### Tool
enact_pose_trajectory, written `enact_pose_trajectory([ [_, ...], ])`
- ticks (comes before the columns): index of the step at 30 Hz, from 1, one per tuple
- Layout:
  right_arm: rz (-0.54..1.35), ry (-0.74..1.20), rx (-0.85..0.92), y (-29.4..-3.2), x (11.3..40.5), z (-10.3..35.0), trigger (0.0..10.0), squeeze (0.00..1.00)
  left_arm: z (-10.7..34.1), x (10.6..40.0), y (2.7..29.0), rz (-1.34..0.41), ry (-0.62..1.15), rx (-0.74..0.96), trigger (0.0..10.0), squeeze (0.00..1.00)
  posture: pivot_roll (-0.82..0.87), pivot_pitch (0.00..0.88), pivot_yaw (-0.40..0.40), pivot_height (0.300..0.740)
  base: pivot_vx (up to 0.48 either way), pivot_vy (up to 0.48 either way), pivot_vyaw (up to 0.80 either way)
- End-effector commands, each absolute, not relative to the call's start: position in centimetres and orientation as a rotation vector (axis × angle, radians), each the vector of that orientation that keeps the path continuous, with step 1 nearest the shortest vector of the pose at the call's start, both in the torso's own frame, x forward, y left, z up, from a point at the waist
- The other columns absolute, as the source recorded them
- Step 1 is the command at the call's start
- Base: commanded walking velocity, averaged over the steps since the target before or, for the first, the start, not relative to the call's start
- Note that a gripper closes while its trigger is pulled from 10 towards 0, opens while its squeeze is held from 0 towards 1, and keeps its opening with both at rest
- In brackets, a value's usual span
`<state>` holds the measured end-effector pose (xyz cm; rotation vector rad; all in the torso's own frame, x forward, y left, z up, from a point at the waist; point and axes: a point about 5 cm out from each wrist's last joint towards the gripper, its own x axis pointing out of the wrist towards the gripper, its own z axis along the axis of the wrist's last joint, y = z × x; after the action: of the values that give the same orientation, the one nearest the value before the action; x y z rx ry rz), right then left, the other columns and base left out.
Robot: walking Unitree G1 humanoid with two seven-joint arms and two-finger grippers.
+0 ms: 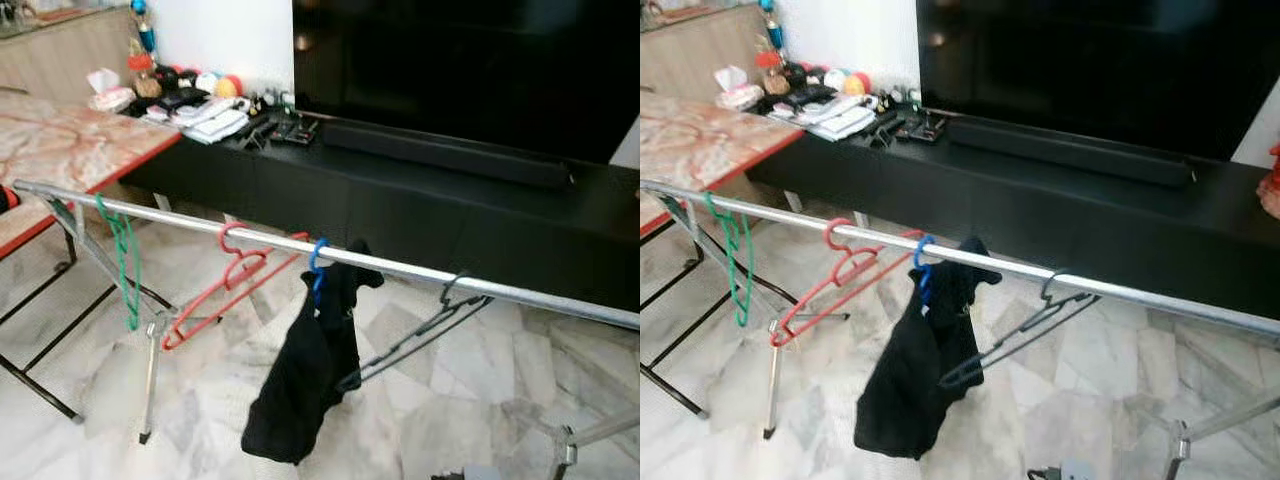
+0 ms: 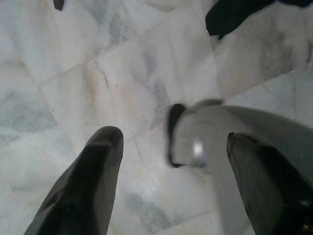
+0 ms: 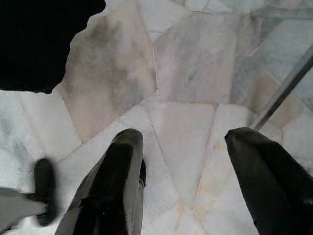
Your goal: Hang hanger
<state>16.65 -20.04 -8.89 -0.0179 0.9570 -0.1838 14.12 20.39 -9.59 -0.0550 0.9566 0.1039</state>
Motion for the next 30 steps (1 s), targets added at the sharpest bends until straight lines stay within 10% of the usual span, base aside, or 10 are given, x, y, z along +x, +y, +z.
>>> enact_pose_trajectory([
  [1, -0.185, 0.958, 0.002, -19.6, 16.8, -8.9, 10.0, 0.0, -9.7, 13.6, 21.0, 0.109, 0.973, -0.04, 10.0, 0.0, 0.05, 0.082, -0.028, 0.74, 0.0, 0.27, 0.0],
  [11, -0.198, 0.974, 0.005, -19.9, 16.3, -9.1, 10.0, 0.0, -9.6, 13.8, 21.0, 0.086, 0.961, -0.021, 10.0, 0.0, 0.05, 0.077, -0.024, 0.74, 0.0, 0.108, 0.0],
  [30, -0.2, 1.003, 0.012, -19.8, 15.8, -9.4, 10.0, 0.0, -9.5, 13.9, 21.2, 0.065, 0.956, -0.029, 10.0, 0.0, 0.05, 0.054, -0.014, 0.74, 0.0, 0.0, -0.78],
])
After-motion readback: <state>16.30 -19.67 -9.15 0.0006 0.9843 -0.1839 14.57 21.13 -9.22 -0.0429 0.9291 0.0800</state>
